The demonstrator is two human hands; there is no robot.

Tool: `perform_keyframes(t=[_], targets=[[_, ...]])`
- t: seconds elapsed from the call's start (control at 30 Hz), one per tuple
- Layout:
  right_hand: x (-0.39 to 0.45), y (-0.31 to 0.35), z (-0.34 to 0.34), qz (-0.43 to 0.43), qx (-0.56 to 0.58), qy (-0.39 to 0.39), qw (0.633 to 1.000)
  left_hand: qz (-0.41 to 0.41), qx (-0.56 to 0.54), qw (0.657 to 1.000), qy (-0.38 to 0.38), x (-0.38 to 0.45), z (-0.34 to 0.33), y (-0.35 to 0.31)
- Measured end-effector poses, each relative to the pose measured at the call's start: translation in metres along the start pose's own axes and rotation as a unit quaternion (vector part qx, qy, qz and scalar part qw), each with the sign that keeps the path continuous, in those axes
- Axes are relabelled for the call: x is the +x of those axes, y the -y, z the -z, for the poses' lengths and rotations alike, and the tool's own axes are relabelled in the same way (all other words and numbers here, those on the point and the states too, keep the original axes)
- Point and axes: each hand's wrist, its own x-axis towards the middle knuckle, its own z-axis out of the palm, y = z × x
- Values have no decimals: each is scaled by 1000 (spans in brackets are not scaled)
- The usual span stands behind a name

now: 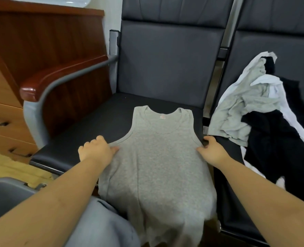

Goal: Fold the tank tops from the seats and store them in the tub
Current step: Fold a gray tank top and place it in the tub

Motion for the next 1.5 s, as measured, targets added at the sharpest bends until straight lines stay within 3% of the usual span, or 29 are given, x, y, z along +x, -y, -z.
perform_keyframes(t=[0.13, 0.4, 0.7, 0.83, 0.93, 1.03, 1.23, 1.37, 1.5], targets=[[-2, 3, -1, -13, -66, -17, 998, -29, -37, 999, 5, 3, 0, -4], [-18, 8, -1, -9, -114, -37, 993, -40, -304, 952, 20, 1, -1, -16], [-75, -4, 19, 66, -128, 20, 989, 24, -259, 966, -2, -13, 5, 2], [-100, -30, 33, 87, -146, 1, 986, 74, -240, 968, -8, -14, 5, 19], [-109, -35, 44, 72, -117, 5, 991, 96, -229, 969, -7, -16, 6, 24], [-107, -22, 47, 60, -46, -6, 997, 65, -226, 972, -8, -24, 8, 15], [-91, -17, 28, -80, 141, 52, 985, -14, -221, 974, 55, -35, 7, -20], [-84, -19, 21, -95, 219, 37, 970, -18, -285, 955, 81, -35, 1, -51], [-80, -20, 16, -101, 295, 62, 948, -100, -321, 931, 141, -52, -6, -89]])
